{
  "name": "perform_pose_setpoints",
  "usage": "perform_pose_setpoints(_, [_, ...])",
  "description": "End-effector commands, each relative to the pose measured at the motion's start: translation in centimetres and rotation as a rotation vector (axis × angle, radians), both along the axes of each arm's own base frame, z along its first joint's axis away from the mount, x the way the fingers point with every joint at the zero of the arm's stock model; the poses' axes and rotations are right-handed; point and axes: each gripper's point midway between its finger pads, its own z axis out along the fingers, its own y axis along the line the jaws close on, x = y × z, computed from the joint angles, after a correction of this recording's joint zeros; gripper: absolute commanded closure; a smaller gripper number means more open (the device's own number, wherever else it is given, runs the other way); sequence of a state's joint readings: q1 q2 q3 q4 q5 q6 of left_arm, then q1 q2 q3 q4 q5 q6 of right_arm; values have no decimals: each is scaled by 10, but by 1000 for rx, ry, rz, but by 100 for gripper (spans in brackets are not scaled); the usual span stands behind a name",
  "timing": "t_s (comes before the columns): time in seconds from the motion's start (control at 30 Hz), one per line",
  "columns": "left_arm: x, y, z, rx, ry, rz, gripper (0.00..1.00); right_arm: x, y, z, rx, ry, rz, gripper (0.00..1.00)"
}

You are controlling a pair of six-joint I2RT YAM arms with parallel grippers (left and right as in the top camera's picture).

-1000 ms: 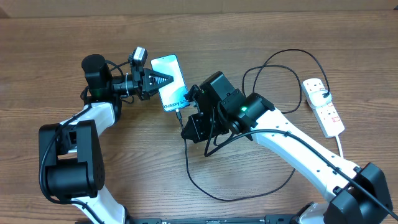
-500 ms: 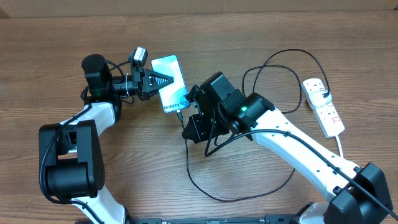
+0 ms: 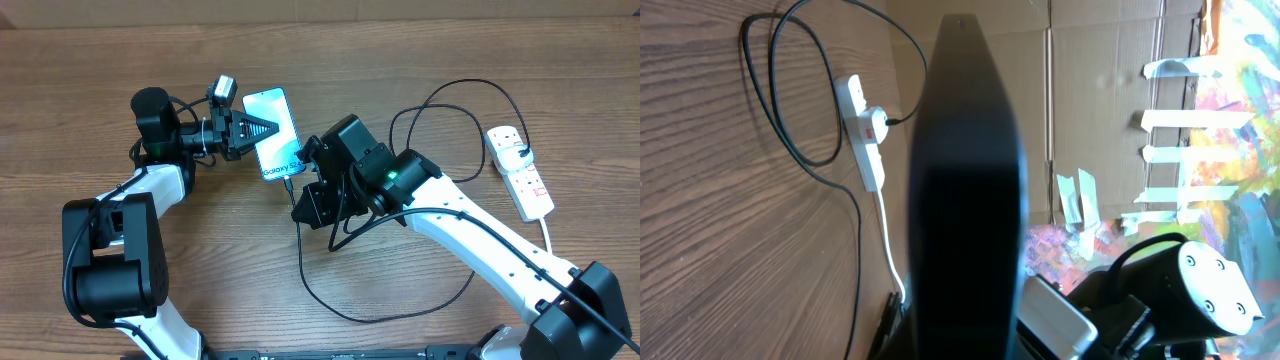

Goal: Plug charger to phone and switch on socket
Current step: 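Push the plug up into the phone port with the right gripper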

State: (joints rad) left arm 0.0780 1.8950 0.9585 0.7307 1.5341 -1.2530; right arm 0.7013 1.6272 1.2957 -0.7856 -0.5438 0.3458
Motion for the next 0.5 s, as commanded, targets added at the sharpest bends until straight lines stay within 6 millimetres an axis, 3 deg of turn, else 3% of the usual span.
perform_pose_setpoints(0.0, [-2,-3,11,-1,-62,-41,96,13,8,15,37,-63,-3,96])
perform_pose_setpoints(0.3, [-4,-3,11,-3,-66,-52,96,34,11,20,36,-167,-47,96])
perform_pose_setpoints(0.47, [-4,-3,11,-2,-76,-52,96,31,7,15,14,-149,-49,88])
